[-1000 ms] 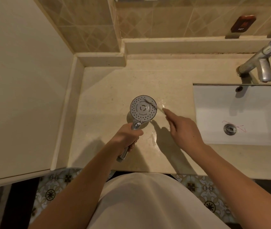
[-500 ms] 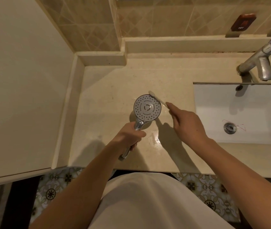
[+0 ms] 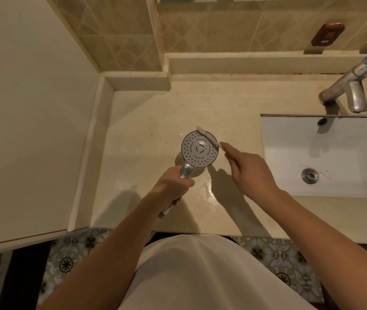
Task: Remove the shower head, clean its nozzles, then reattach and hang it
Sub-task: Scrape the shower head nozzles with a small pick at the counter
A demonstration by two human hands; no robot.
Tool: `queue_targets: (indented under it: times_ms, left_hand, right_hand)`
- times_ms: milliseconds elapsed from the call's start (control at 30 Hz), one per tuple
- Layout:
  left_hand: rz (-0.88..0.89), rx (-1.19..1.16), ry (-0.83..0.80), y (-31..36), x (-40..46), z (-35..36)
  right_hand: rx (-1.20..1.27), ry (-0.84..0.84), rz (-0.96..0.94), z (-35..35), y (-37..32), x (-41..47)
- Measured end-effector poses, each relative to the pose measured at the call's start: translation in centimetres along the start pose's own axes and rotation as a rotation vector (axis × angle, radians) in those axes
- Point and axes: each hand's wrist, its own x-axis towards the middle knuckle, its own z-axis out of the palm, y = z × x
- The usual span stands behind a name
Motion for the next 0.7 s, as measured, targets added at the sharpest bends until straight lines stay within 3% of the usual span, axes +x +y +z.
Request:
queue_targets:
  times_ms: [133, 333, 500, 700]
  left_hand:
    - [-0.056, 0.045, 0.023, -0.1, 0.1, -0.1]
    - [-0.039, 0.08, 0.024, 0.1, 0.4, -0.2]
    - [-0.055, 0.121, 0.018, -0.1, 0.5, 0.0]
    - [-0.087, 0.116, 0.009, 0.1, 0.4, 0.2]
  right_hand:
    - [-0.065, -0.225, -0.085, 1.0, -0.7, -1.7]
    - [-0.026, 0.019, 0.071, -0.1, 0.7, 0.6]
    - [-0.002, -0.059, -0.003, 0.6, 0.0, -0.4]
    - [-0.154, -0.253, -0.149, 2.5, -0.8, -1.9]
